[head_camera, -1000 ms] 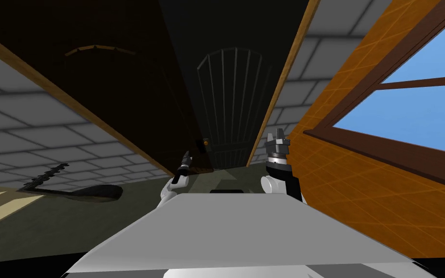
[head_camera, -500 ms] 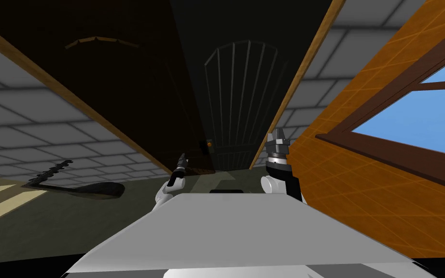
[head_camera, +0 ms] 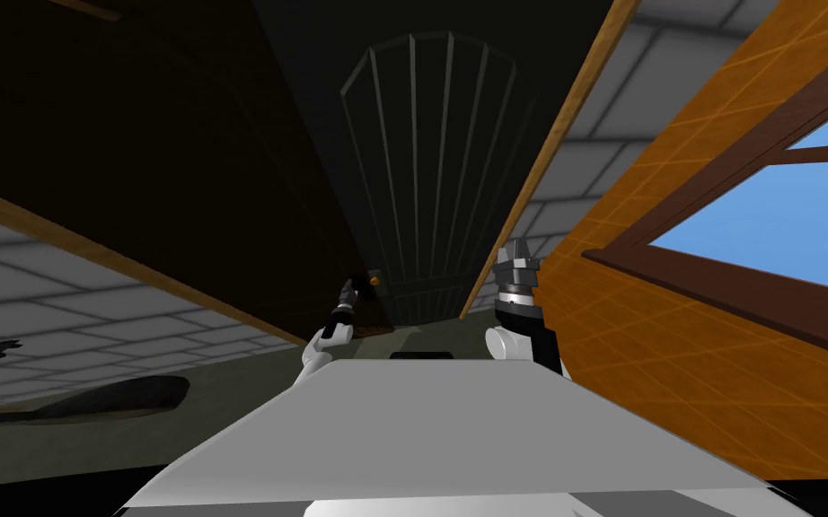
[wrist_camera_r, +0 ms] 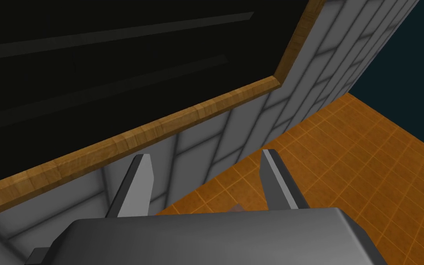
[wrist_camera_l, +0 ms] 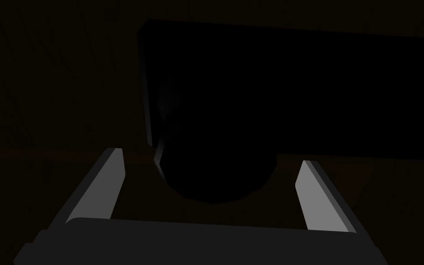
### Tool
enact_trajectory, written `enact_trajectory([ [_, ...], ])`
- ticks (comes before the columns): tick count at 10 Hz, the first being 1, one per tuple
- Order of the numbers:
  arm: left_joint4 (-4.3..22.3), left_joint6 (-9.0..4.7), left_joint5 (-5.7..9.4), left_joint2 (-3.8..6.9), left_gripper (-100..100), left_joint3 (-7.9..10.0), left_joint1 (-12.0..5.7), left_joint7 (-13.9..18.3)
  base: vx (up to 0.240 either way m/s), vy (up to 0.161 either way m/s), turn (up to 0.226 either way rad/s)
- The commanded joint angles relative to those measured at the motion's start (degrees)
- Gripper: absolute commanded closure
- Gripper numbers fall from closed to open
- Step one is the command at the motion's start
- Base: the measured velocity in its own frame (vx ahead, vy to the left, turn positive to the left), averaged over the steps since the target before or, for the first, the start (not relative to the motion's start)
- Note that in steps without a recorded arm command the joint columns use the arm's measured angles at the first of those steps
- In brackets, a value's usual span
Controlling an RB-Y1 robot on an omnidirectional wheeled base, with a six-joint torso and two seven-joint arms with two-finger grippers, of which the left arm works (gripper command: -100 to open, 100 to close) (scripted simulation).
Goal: Pull the door open
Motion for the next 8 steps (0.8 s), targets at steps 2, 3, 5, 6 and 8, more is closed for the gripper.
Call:
enact_trajectory([
  [2, 0.0, 0.00, 0.00, 0.00, 100, 0.00, 0.00, 0.0, 0.037, -0.024, 0.001],
  [3, 0.0, 0.00, 0.00, 0.00, 100, 0.00, 0.00, 0.0, -0.031, 0.020, -0.014],
  [5, 0.0, 0.00, 0.00, 0.00, 100, 0.00, 0.00, 0.0, -0.020, 0.010, -0.014],
  [6, 0.0, 0.00, 0.00, 0.00, 100, 0.00, 0.00, 0.0, -0.007, -0.001, 0.004],
  [8, 0.5, 0.09, 0.16, 0.72, 100, 0.72, 1.16, 0.1, -0.068, 0.024, 0.051],
])
